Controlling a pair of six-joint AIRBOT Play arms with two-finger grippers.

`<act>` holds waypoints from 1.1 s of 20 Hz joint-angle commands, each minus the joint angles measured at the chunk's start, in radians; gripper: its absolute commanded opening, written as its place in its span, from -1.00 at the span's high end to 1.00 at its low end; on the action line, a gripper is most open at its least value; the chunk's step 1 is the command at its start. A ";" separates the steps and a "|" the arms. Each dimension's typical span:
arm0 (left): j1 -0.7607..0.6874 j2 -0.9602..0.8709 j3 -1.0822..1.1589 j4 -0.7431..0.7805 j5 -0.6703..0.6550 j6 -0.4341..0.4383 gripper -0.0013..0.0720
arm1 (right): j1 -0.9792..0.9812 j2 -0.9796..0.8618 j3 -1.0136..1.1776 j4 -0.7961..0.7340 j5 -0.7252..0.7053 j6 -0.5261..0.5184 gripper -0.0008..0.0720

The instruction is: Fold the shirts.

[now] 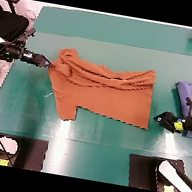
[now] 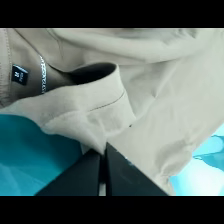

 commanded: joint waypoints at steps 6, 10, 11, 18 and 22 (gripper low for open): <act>0.001 0.001 0.002 -0.003 -0.019 -0.011 0.90 | 0.080 -0.148 -0.033 0.083 0.016 -0.063 -0.56; 0.001 0.001 0.002 -0.003 -0.023 -0.011 0.90 | 0.209 -0.144 -0.033 0.083 -0.071 -0.025 -0.54; 0.001 0.001 0.002 -0.003 -0.025 -0.011 0.90 | 0.233 -0.134 -0.033 0.083 -0.094 -0.011 -0.46; 0.002 0.020 0.002 -0.099 -0.125 -0.017 0.91 | 0.267 0.024 -0.009 0.189 -0.117 -0.001 0.94; 0.006 0.178 0.021 -0.120 -0.115 -0.069 0.91 | 0.267 0.195 0.158 0.291 -0.133 0.002 0.94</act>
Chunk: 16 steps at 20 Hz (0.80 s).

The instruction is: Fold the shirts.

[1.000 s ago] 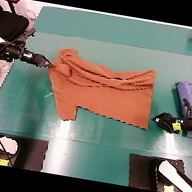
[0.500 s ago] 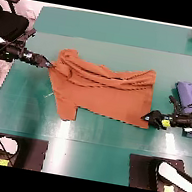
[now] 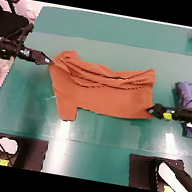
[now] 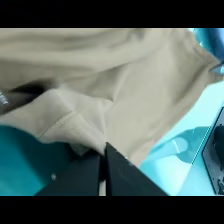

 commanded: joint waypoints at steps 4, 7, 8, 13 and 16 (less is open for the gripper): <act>0.022 0.338 0.033 -0.021 0.052 -0.087 0.91 | 0.002 0.242 0.303 0.113 -0.099 0.049 0.94; 0.022 0.533 0.061 -0.011 0.153 -0.111 0.91 | 0.002 0.315 0.431 0.111 -0.143 0.066 0.94; 0.022 0.591 0.085 -0.011 0.180 -0.112 0.91 | 0.002 0.334 0.467 0.110 -0.154 0.065 0.94; 0.022 0.773 0.315 0.065 0.221 -0.192 0.91 | 0.002 0.445 0.613 0.107 -0.282 0.053 0.94; 0.022 0.827 0.471 0.198 0.269 -0.213 0.90 | 0.003 0.513 0.681 0.084 -0.364 0.012 0.94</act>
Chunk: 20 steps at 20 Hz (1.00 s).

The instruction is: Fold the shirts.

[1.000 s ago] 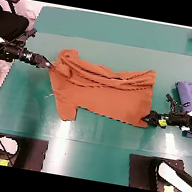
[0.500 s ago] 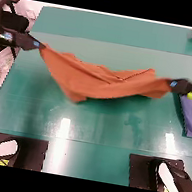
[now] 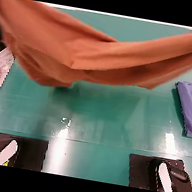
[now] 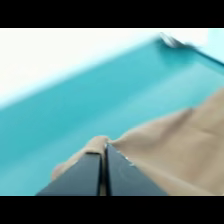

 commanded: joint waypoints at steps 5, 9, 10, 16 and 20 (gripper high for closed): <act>0.001 0.081 0.251 0.144 0.061 -0.064 0.90 | 0.001 0.126 0.132 -0.102 -0.154 -0.032 0.94; 0.001 0.074 0.155 0.145 -0.025 -0.114 0.90 | 0.001 0.071 0.087 -0.102 -0.056 -0.032 0.94; 0.001 0.074 0.092 0.142 -0.037 -0.161 0.90 | 0.001 0.042 0.053 -0.100 -0.023 -0.032 0.94; 0.000 0.073 -0.414 0.132 0.055 -0.235 0.90 | 0.001 -0.159 -0.187 -0.092 -0.007 -0.032 0.94; 0.000 0.033 -0.804 -0.068 0.377 -0.117 0.90 | 0.015 -0.343 -0.331 -0.091 -0.161 -0.032 0.94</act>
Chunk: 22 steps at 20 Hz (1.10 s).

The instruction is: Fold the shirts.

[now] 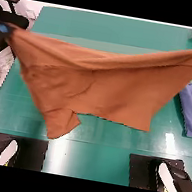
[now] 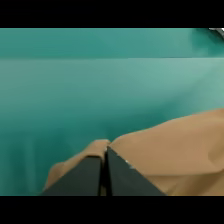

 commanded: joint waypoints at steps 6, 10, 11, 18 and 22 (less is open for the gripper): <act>-0.113 -0.254 -0.382 -0.519 0.530 0.592 0.90 | 0.130 -0.363 -0.093 -0.001 -0.342 -0.001 0.94; -0.222 -0.402 -0.364 -0.733 0.708 0.876 0.90 | 0.206 -0.525 -0.003 -0.003 -0.410 -0.001 0.94; -0.236 -0.433 -0.354 -0.759 0.731 0.922 0.90 | 0.216 -0.563 0.026 -0.004 -0.410 -0.001 0.94; -0.247 -0.630 -0.191 -0.771 0.771 0.958 0.90 | 0.210 -0.716 0.148 -0.002 -0.403 0.000 0.94; -0.247 -0.686 -0.114 -0.771 0.802 1.030 0.90 | 0.210 -0.731 0.148 -0.004 -0.391 0.000 0.94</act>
